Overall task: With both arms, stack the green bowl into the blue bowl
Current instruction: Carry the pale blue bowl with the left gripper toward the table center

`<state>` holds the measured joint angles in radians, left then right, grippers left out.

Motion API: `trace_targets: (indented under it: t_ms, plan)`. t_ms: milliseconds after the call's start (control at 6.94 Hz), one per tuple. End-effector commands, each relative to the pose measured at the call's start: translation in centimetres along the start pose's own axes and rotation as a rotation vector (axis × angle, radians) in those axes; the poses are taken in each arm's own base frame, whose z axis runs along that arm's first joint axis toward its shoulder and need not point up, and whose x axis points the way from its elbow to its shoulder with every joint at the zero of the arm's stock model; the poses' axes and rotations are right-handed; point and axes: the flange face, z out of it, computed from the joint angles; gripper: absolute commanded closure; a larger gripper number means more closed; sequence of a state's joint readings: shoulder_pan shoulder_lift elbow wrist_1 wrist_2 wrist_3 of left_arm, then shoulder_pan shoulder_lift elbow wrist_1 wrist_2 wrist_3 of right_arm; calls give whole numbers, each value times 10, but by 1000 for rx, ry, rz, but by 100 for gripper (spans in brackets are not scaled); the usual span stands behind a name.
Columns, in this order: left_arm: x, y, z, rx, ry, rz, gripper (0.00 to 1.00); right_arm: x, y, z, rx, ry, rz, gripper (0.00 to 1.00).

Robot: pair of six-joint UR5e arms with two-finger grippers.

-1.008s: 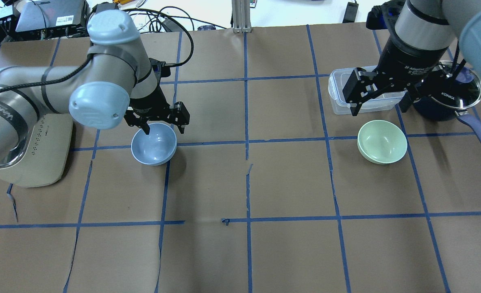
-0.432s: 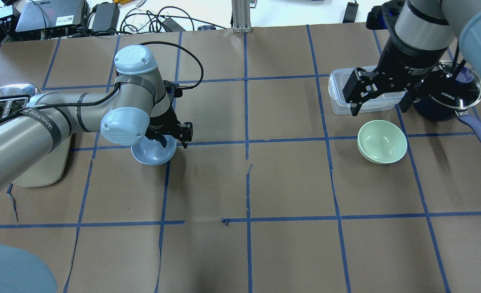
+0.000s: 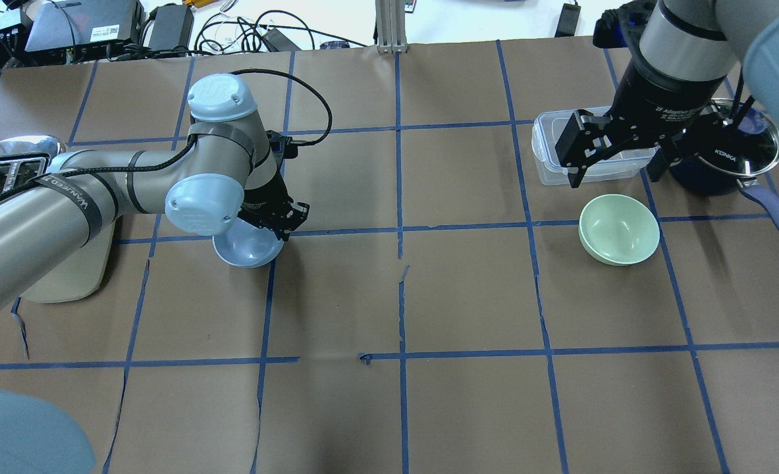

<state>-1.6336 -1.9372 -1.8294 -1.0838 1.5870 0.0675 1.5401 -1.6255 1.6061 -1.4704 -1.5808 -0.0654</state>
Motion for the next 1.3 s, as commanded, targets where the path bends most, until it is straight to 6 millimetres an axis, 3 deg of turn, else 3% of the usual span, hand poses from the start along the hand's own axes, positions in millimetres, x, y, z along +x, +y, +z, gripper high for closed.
trace_targets:
  t_ms: [0,144,432,576,864,1008,1153]
  plan:
    - [3,-12,-20,33,-2,-11,100,0,0,1,-2,1,-2,0]
    - [18,-18,-34,27,7,-63,100,0,0,0,1,-1,1,0]
    - [95,-20,-59,86,18,-150,100,0,0,1,-3,0,3,0]
    - [139,-17,-58,89,59,-187,100,1,-2,5,-12,-3,5,0]
    - [222,-7,-30,127,134,-257,100,21,-22,32,-18,0,31,0]
    - [239,-1,-23,120,144,-254,100,42,-33,32,29,2,67,0]
    - [239,-2,-11,95,136,-250,100,65,-41,46,8,-5,61,0]
